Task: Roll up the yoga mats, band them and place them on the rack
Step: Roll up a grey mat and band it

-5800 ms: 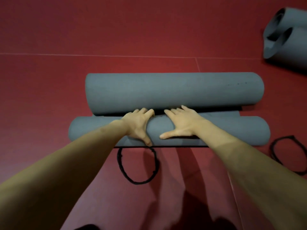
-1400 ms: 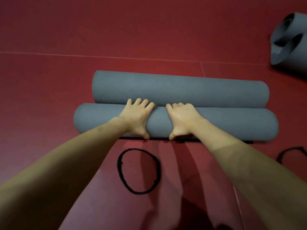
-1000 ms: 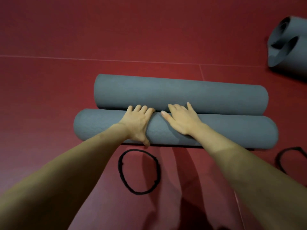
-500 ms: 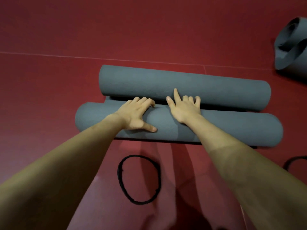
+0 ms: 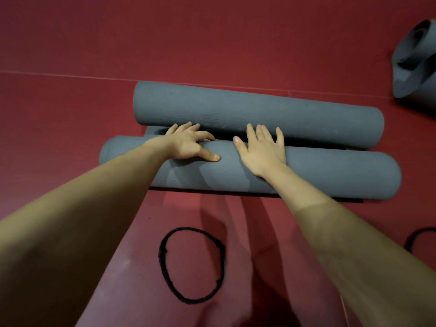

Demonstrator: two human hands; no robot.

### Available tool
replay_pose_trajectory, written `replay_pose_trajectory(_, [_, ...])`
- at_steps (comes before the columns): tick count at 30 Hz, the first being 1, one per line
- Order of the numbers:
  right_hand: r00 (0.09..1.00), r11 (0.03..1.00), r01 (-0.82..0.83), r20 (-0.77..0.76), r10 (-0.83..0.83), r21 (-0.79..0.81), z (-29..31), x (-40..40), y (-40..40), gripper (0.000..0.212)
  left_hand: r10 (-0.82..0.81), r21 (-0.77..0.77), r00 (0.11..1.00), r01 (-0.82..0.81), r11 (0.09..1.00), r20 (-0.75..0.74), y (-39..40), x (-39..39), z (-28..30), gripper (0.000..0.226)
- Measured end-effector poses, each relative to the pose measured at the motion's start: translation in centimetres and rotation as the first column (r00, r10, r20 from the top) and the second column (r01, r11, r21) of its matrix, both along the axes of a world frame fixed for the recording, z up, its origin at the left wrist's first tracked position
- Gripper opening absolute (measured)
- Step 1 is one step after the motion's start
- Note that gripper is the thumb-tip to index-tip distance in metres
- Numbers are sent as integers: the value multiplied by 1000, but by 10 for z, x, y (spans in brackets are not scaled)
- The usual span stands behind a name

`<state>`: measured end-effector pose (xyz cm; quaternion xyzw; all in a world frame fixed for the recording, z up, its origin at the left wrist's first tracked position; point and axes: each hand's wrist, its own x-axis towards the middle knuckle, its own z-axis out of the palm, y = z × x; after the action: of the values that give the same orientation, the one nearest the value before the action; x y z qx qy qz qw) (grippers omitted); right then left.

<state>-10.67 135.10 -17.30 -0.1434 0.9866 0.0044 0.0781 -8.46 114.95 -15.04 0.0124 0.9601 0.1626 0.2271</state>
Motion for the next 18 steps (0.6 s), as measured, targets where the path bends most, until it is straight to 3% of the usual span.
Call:
replay_pose_trajectory(3, [997,998,-51,-65,50,-23,-3,2,4,66,50,-44,999,-51,998,-7,-1,-6,-4,61])
replay_pose_trajectory(6, [988,993,-77,-141,64,-88,-7,6,7,65,136,-79,985,-145,986,-110,9,-8,-7,59])
replay_pose_trajectory(11, [938,968,-240,-273,213,-69,-23,25,16,98,232,-106,944,-262,959,-234,26,-13,-12,49])
replay_pose_trajectory(14, [935,971,-226,-262,238,76,-25,27,16,119,188,-153,935,-242,958,-300,27,-11,-18,47])
replay_pose_trajectory(18, [955,959,-232,-152,256,161,-8,5,7,126,25,-157,924,-91,983,-381,24,-2,-20,55])
